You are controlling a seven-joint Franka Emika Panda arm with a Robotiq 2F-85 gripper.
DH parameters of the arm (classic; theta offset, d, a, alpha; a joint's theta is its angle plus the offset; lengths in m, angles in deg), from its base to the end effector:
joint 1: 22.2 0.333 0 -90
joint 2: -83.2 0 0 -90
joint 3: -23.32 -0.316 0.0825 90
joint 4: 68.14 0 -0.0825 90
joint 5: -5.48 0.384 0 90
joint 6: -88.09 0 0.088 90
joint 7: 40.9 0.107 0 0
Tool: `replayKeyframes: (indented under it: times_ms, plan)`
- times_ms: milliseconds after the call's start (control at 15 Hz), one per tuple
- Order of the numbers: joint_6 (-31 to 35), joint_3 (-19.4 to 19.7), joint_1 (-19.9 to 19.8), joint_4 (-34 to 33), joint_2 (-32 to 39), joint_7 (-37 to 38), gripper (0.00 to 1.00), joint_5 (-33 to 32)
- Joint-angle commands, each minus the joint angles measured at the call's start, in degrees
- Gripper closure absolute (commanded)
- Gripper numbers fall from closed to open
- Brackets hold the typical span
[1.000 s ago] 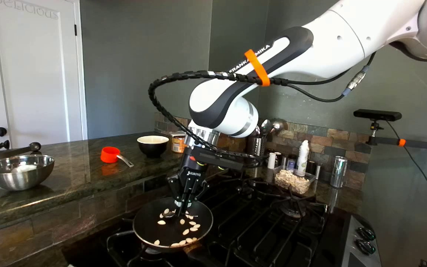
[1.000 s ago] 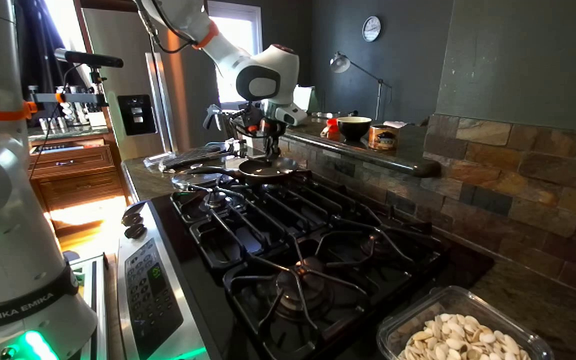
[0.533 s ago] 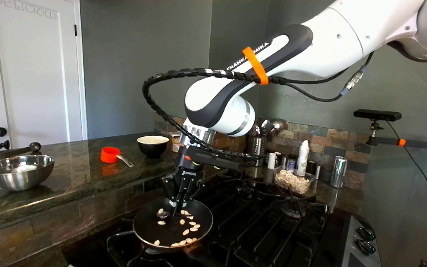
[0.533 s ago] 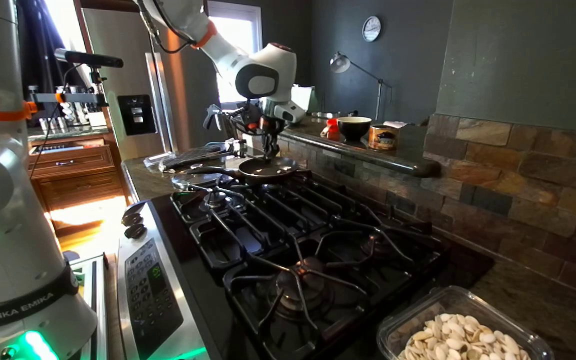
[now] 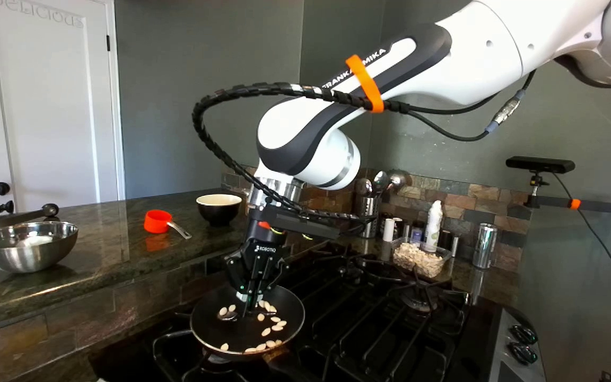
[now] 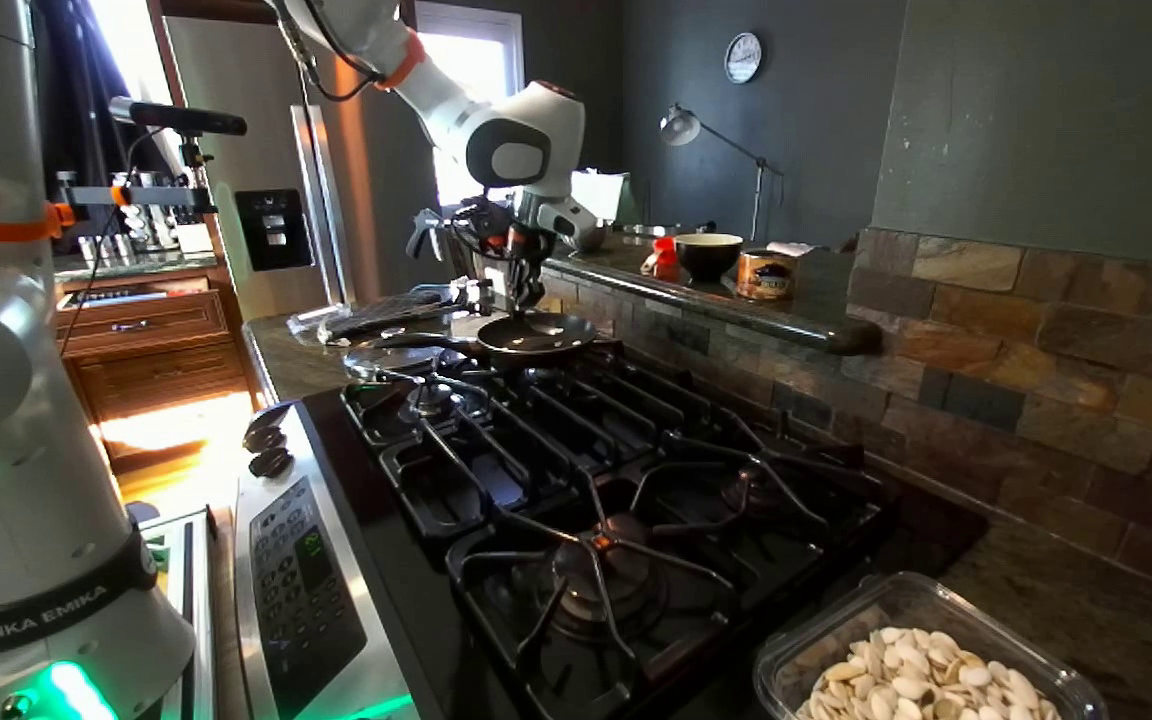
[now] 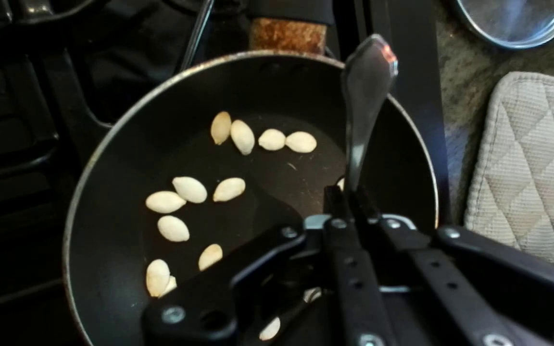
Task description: Use the silver spoon to put some contents from the pan in the black and white bowl then place the spoon back on the counter.
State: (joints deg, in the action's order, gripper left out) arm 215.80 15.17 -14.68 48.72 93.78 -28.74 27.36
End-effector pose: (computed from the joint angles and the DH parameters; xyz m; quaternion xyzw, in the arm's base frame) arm 0.5597 0.1669 0.3571 -0.9828 0.0867 0.0374 0.1589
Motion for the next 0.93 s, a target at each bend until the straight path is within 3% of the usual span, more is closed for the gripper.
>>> replayKeyframes:
  times_ms: [0, 867]
  plan:
    - [-3.23, -0.15, 0.17, -0.98, 0.44, 1.01, 0.98, 0.48]
    - [-3.48, 0.76, -0.48, -1.34, 2.20, 2.61, 0.98, 0.51]
